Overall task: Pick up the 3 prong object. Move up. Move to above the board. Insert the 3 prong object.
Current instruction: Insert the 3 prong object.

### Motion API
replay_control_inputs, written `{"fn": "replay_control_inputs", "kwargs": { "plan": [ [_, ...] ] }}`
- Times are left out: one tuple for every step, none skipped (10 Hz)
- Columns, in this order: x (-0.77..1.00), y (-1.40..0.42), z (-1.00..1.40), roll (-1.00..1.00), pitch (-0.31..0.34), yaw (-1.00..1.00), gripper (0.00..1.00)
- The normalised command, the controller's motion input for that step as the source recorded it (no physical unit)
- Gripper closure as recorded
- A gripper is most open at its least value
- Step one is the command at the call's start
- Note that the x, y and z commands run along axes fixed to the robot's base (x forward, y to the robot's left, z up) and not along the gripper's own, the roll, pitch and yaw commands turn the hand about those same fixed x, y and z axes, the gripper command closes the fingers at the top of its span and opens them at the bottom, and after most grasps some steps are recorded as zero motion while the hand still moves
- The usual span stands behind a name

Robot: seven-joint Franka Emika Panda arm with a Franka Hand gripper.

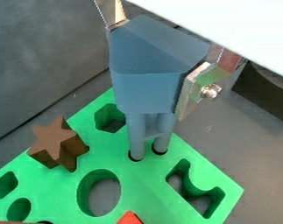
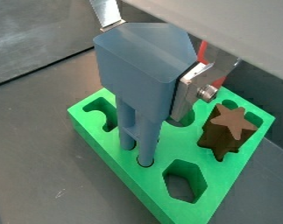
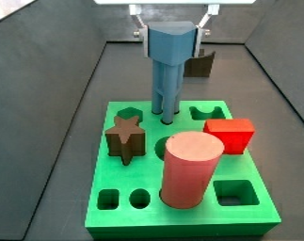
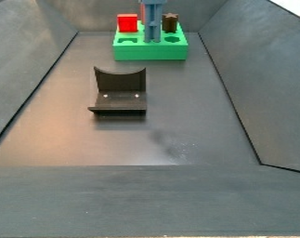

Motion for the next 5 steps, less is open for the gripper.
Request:
{"fn": "replay_control_inputs", "kwargs": {
  "plan": [
    [0.0,0.0,-0.04,0.0,0.0,-0.03,1.0],
    [0.0,0.0,-0.1,0.0,-0.006,0.0,1.0],
    [0.0,-0.01,-0.12,0.0,-0.009,-0.03,1.0],
    [0.0,-0.08,-0.06,0.0,-0.024,-0.09,1.0],
    [0.0,-0.01,-0.04,0.0,-0.013,-0.01,1.0]
  ]
}}
